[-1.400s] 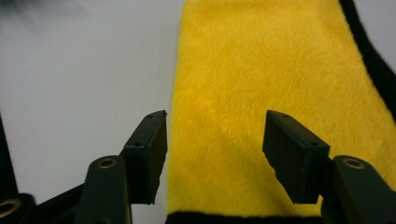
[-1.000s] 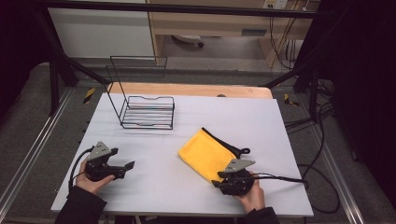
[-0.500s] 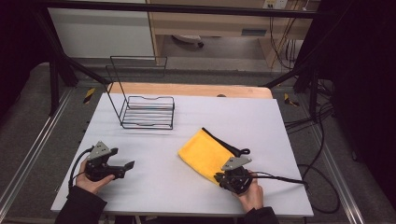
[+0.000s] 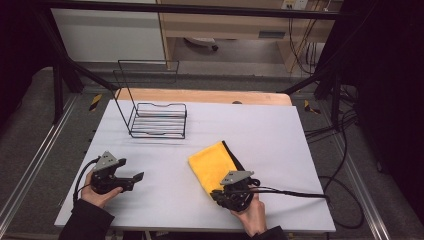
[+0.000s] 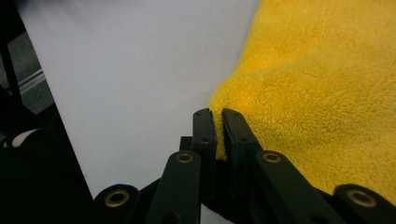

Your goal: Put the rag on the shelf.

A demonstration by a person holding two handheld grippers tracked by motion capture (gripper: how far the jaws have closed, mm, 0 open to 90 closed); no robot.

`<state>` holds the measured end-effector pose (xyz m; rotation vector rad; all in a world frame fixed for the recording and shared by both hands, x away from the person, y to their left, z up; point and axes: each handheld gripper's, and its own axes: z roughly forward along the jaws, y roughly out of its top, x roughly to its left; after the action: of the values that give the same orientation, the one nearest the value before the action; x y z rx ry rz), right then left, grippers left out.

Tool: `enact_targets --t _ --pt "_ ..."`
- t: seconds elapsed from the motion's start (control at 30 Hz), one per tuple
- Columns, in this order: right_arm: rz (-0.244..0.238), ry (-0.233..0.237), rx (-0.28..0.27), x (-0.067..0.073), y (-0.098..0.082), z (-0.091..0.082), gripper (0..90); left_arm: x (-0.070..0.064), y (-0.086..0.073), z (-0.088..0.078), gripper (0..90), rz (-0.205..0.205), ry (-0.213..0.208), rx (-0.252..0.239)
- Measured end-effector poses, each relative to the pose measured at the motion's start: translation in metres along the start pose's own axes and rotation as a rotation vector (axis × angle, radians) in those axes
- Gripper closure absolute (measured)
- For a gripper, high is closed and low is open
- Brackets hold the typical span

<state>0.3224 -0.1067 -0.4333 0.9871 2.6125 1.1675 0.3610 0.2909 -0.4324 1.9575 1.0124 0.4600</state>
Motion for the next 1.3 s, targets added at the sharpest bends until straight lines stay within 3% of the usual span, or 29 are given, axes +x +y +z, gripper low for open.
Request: enact_targets --t 0.17,0.27,0.3,0.33,0.4,0.5,0.6,0.83,0.97,1.1,1.17,1.3 --pt "0.007 0.046 -0.033 -0.007 0.002 -0.006 62.1 -0.008 0.006 0.002 11.5 -0.012 -0.015 0.004" --pt "0.005 -0.005 -0.080 -0.022 0.005 -0.022 51.6 -0.016 0.012 0.004 11.8 -0.024 -0.025 0.002" --pt "0.027 -0.052 -0.119 -0.039 0.004 -0.032 47.7 -0.020 0.015 0.006 12.2 -0.024 -0.032 0.002" --pt "0.027 -0.052 -0.119 -0.039 0.004 -0.032 47.7 -0.025 0.017 0.008 12.2 -0.025 -0.038 0.003" --pt "0.056 -0.120 -0.127 -0.058 0.001 -0.037 44.3 -0.038 0.022 0.014 13.9 -0.024 -0.049 0.019" --pt "0.111 -0.157 -0.100 -0.084 -0.007 -0.036 45.5 -0.061 0.030 0.029 15.1 -0.002 -0.068 0.046" --pt "0.122 -0.171 -0.067 -0.099 -0.015 -0.030 46.4 -0.088 0.037 0.047 18.5 -0.003 -0.104 0.077" --pt "0.144 -0.133 -0.030 -0.104 -0.026 -0.023 56.4 -0.146 0.050 0.083 28.6 -0.035 -0.198 0.123" --pt "0.176 -0.134 -0.027 -0.102 -0.026 -0.023 61.9 -0.172 0.049 0.099 31.9 -0.005 -0.214 0.157" --pt "0.216 -0.115 -0.014 -0.101 -0.025 -0.024 73.6 -0.188 0.044 0.109 38.8 0.011 -0.215 0.191" --pt "0.228 -0.111 -0.012 -0.100 -0.024 -0.024 76.8 -0.192 0.042 0.110 39.9 0.027 -0.194 0.190" --pt "0.242 -0.110 -0.009 -0.100 -0.023 -0.026 79.1 -0.194 0.040 0.109 46.0 0.006 -0.188 0.199"
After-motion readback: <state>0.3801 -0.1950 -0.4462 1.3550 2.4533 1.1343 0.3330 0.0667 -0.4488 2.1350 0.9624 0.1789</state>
